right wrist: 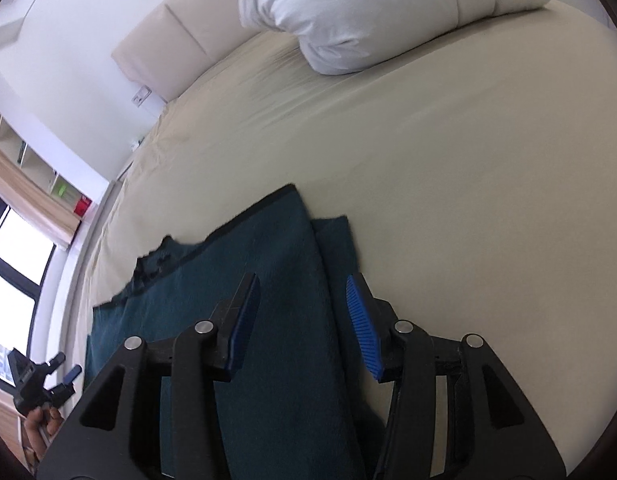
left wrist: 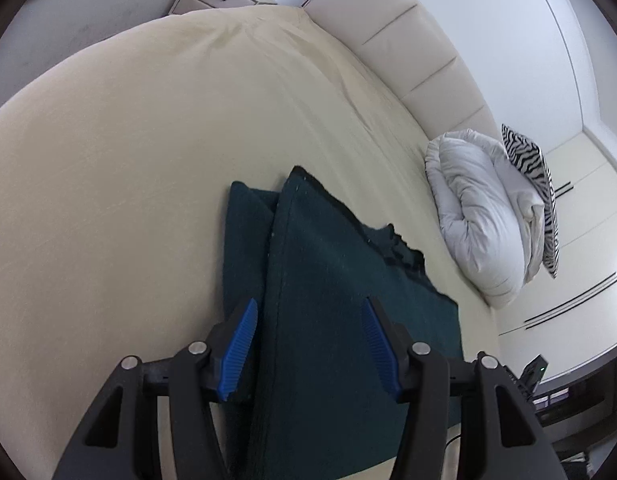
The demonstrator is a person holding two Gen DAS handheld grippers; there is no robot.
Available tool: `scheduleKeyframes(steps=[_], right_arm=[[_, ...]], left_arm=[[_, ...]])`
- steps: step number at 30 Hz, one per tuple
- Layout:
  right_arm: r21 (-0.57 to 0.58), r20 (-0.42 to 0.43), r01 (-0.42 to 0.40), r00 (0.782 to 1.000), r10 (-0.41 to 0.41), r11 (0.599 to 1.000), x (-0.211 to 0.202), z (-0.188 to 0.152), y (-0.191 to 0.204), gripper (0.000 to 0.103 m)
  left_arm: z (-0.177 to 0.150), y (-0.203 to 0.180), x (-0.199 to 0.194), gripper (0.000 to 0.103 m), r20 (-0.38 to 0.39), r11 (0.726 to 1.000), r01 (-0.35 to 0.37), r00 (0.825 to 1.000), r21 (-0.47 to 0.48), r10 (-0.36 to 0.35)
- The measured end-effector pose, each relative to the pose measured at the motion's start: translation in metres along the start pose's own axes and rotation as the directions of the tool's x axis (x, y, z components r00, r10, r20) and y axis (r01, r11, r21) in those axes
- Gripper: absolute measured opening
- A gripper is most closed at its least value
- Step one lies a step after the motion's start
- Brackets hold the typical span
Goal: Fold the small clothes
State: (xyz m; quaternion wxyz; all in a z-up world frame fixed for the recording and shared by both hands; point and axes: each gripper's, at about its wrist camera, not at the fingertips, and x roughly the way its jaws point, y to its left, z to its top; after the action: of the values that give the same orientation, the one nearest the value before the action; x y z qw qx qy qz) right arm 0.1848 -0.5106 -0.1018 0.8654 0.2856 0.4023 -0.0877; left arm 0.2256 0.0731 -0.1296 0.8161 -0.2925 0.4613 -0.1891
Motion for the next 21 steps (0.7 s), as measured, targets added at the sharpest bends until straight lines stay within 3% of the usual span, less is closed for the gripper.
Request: scheduleKeyframes(steps=[6,10,12,15,17,21], right_arm=[[-0.157,-0.008,0.054,0.998,-0.055,0.986,-0.021,-0.057,0.023,0.044],[-0.236,0.004,0.023,1.000,-0.023,0.972,-0.031,-0.084,0.040,0.044],[-0.281,-0.003,0.083,0.996,-0.088,0.956,-0.027,-0.094,0.043,0.044],[-0.256,-0.070,0.076,0.993,-0.097,0.964,-0.015,-0.100,0.026,0.043],[-0.236,-0.055,0.056,0.996,-0.071,0.970,-0.021,-0.101,0.019,0.040],[-0.195,-0.034,0.092,0.994,-0.101,0.976,-0.035,-0.099,0.015,0.040]], left_arm=[[-0.033,-0.006,-0.012,0.057,0.044,0.987,-0.104,0.994,0.121,0.100],[-0.040,-0.011,-0.003,0.054,0.046,0.966,-0.184,0.983,0.183,0.179],[-0.042,-0.009,0.002,0.048,0.032,0.955,-0.219,0.976,0.201,0.217],[-0.044,0.000,0.005,0.034,0.020,0.955,-0.224,0.974,0.196,0.224],[-0.044,0.004,0.003,0.031,0.020,0.955,-0.219,0.975,0.198,0.220],[-0.044,0.000,-0.001,0.030,0.026,0.955,-0.227,0.974,0.189,0.227]])
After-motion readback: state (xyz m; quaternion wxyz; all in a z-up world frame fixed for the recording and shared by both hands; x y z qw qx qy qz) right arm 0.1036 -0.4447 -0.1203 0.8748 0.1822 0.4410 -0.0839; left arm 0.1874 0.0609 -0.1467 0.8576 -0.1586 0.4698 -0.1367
